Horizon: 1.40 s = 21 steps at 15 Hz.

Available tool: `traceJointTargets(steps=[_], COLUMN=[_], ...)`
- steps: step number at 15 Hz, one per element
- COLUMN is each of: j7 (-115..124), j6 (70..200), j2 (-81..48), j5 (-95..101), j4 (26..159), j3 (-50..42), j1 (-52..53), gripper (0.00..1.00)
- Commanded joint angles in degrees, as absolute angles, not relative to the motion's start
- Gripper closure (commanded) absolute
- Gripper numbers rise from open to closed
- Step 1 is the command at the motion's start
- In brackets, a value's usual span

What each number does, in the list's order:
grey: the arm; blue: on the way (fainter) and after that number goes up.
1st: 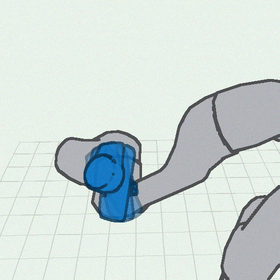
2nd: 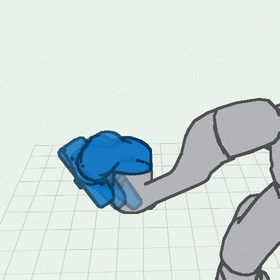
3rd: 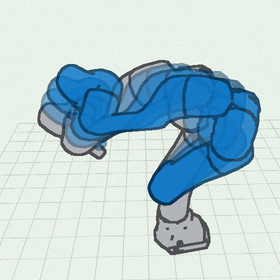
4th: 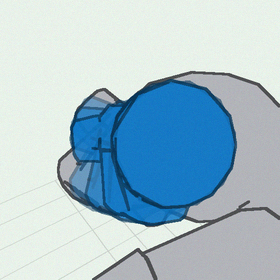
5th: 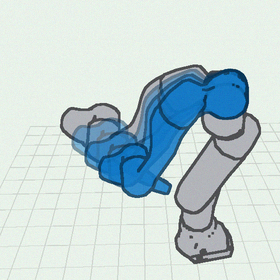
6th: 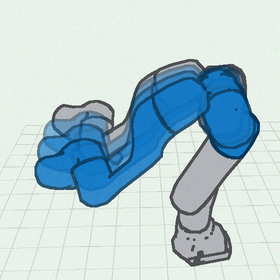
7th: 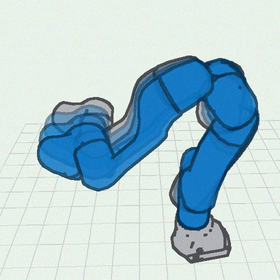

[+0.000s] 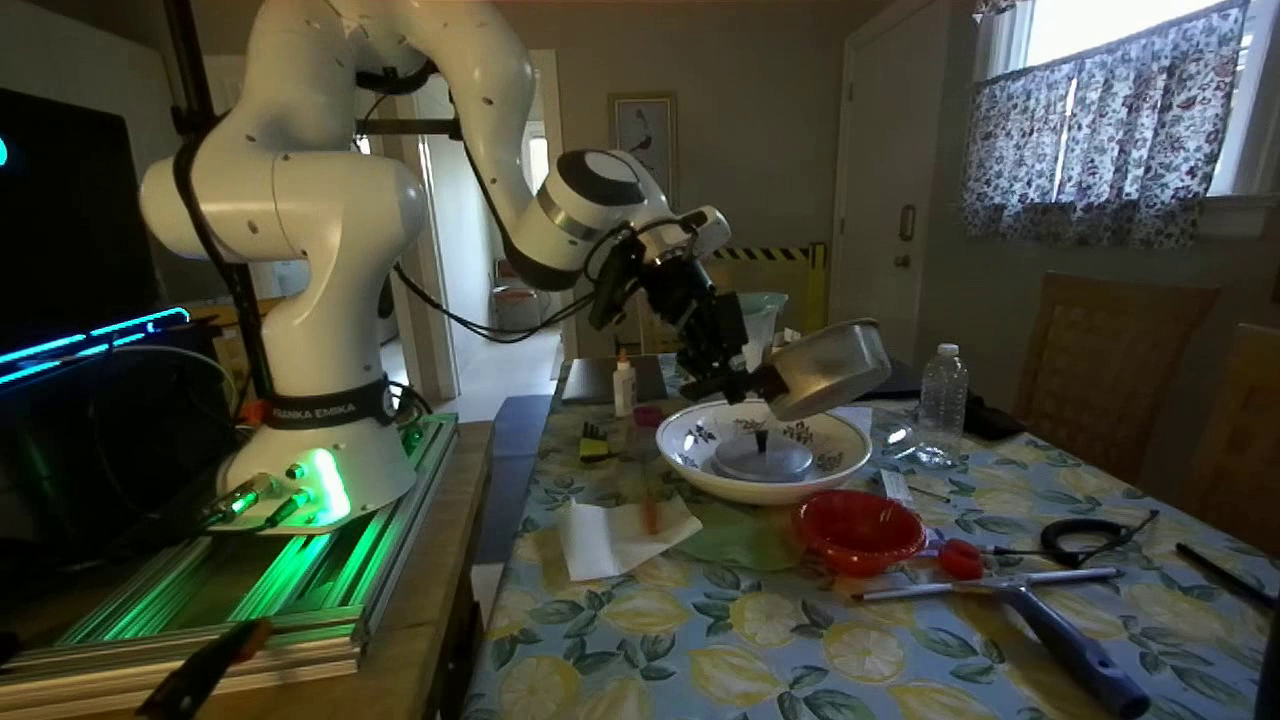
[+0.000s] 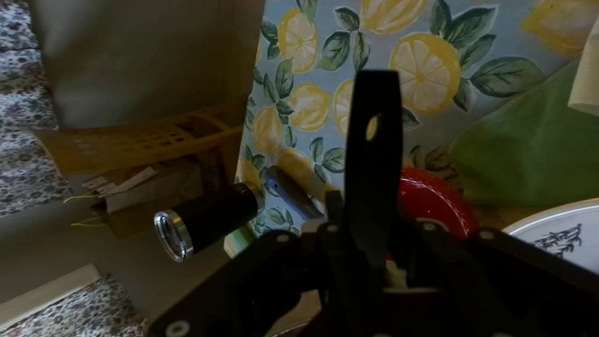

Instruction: Pick up the pot from the table and pour it's contents in the bowl

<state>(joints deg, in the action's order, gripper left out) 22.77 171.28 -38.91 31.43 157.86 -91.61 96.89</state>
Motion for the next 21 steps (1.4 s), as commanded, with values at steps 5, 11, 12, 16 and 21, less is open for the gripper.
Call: traceJointTargets(steps=[5,11,12,16,21], j7=[24.75,17.71,15.72,11.16,8.59], j6=[168.91,166.07,162.98,155.64,149.12], j2=[-41.45,-46.91,-48.74,-54.19,-60.32], j5=[31.43,22.65,21.14,20.59,23.24], j4=[157.87,156.8,155.58,151.71,148.38], j3=[-91.24,-88.78,-87.98,-86.71,-86.34], j1=[99.84,100.41,100.85,102.68,104.85], gripper=[0.75,0.94,0.94,0.94,0.94])
